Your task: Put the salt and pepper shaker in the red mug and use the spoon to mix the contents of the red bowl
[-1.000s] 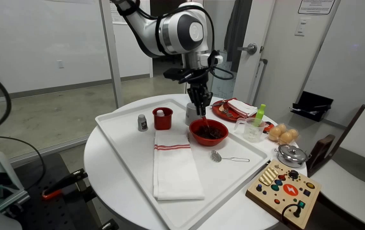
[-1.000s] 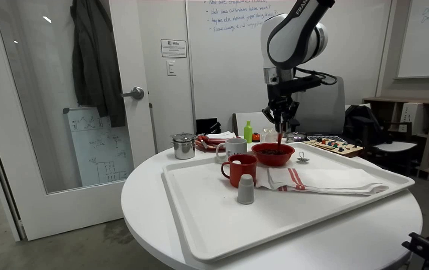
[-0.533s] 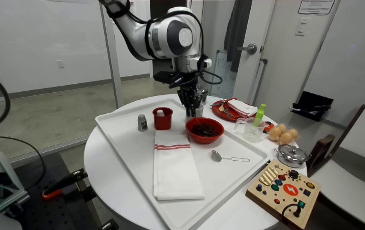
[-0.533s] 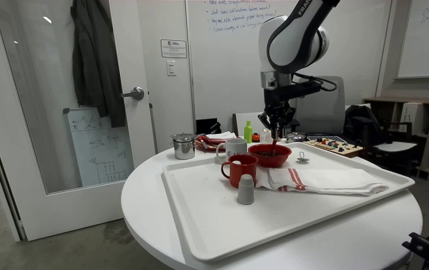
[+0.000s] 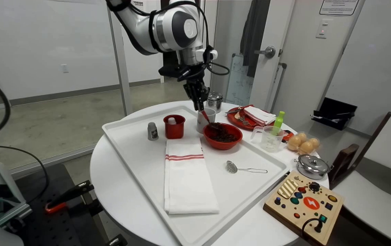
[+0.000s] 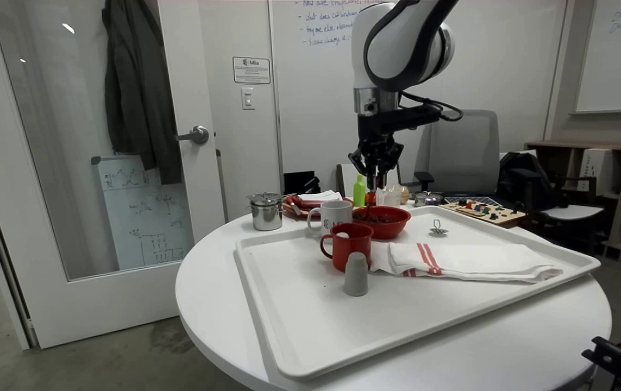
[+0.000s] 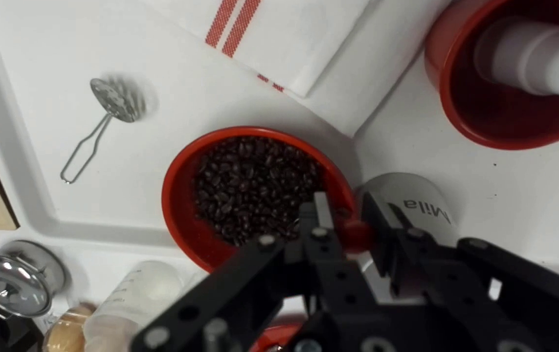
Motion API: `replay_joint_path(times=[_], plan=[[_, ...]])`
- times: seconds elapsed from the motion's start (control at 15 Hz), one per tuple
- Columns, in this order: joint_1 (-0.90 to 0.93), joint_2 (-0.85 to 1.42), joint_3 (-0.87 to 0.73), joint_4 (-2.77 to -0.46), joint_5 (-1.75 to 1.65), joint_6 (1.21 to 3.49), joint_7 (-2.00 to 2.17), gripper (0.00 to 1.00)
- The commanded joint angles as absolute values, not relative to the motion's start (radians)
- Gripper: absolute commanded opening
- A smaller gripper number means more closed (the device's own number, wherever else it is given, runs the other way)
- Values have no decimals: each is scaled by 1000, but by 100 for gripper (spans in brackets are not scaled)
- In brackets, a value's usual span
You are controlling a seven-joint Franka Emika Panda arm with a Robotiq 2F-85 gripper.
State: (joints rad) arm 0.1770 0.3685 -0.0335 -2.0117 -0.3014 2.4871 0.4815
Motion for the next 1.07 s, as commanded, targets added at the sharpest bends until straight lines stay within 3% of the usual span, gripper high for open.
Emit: replay_joint_path(times=[0.0,0.4,1.0], plan=[[170,388,-37,-1930,-264,2413,432,11],[142,413,-56,-1797,-262,2209,425,11],[116,461,-60,-1750,-254,2125,425,11]])
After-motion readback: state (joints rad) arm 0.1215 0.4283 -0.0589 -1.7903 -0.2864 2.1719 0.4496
